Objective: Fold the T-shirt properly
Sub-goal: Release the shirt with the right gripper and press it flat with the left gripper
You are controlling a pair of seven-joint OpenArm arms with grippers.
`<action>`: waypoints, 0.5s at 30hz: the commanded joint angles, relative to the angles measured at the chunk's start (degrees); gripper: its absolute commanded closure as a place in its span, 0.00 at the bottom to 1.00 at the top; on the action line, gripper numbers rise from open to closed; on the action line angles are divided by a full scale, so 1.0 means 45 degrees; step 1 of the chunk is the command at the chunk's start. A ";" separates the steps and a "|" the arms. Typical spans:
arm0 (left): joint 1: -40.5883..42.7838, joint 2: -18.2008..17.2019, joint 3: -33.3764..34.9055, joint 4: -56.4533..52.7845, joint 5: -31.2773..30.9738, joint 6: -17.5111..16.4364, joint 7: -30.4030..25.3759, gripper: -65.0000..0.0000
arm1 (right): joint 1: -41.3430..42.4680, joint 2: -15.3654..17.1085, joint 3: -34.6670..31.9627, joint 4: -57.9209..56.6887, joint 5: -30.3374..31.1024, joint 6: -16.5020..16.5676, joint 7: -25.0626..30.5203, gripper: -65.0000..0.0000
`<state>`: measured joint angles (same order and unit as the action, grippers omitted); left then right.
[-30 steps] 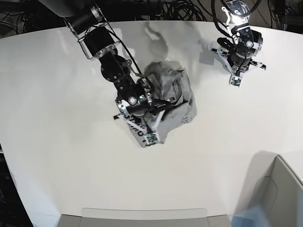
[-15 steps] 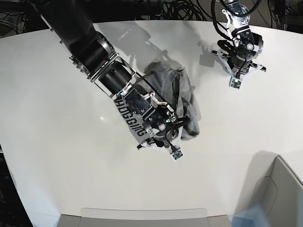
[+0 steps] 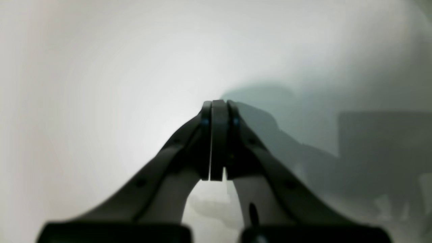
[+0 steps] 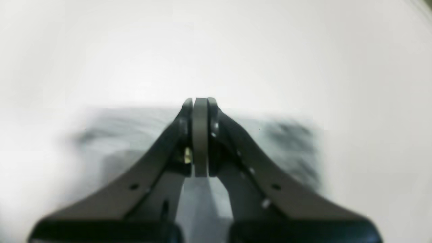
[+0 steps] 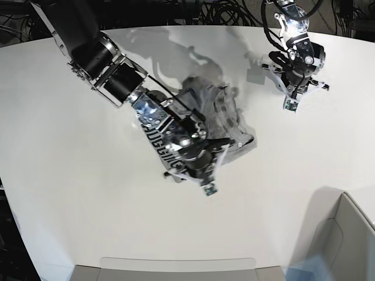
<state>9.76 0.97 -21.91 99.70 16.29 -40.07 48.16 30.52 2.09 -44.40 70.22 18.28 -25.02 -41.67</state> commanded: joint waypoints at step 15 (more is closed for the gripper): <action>0.0537 -0.0050 0.7145 0.3564 -0.0134 0.0017 -0.0222 1.00 | -0.2886 0.3766 0.4251 0.3083 0.0010 0.0958 -0.1651 1.00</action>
<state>12.53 0.47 10.07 114.67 16.27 -40.25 48.18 16.36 18.55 -25.85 83.07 18.94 -20.53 -49.98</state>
